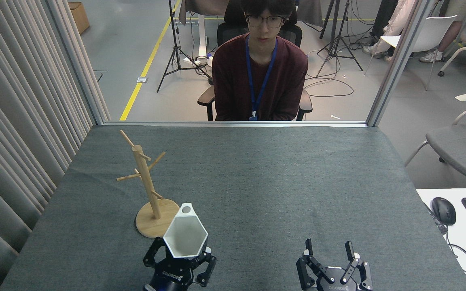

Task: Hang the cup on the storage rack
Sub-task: 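Move the held cup with the left gripper up to a wooden stand arm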

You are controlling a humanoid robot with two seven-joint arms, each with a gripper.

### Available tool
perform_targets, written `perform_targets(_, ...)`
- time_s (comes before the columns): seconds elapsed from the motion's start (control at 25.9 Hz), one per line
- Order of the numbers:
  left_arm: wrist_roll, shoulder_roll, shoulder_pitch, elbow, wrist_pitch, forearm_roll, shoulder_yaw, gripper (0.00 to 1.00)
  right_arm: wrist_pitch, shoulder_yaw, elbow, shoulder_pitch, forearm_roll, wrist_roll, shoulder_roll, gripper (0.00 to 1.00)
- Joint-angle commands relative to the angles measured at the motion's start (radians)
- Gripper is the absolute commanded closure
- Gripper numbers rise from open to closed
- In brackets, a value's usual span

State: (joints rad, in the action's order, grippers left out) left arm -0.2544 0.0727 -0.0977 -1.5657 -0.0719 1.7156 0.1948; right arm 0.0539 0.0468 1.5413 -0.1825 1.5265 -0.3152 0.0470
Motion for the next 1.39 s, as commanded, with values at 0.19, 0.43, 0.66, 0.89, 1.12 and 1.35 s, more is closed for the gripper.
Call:
perform_targets(0.19,0.006,-0.010,0.001,-0.059,0.100,0.013,-0.218,0.67,-0.022,-0.018,0.000,-0.018,-0.003,-0.007,0.011,0.01)
perform_targets(0.43,-0.005,-0.016,0.053,-0.011,0.195,0.208,-0.304,0.67,-0.026,-0.016,0.000,-0.018,-0.002,-0.007,0.013,0.01)
perform_targets(0.66,-0.005,0.003,0.174,0.138,0.251,0.354,-0.333,0.67,-0.026,-0.018,0.000,-0.017,-0.002,-0.007,0.014,0.01)
perform_targets(0.89,-0.005,0.006,0.253,0.236,0.281,0.403,-0.347,0.67,-0.026,-0.018,0.000,-0.015,-0.002,-0.007,0.014,0.01)
perform_targets(1.12,-0.005,0.006,0.286,0.293,0.284,0.420,-0.360,0.67,-0.026,-0.018,-0.001,-0.009,-0.003,-0.007,0.014,0.01)
perform_targets(1.35,-0.006,0.024,0.312,0.389,0.317,0.527,-0.359,0.66,-0.028,-0.018,-0.001,-0.006,-0.003,-0.007,0.010,0.01)
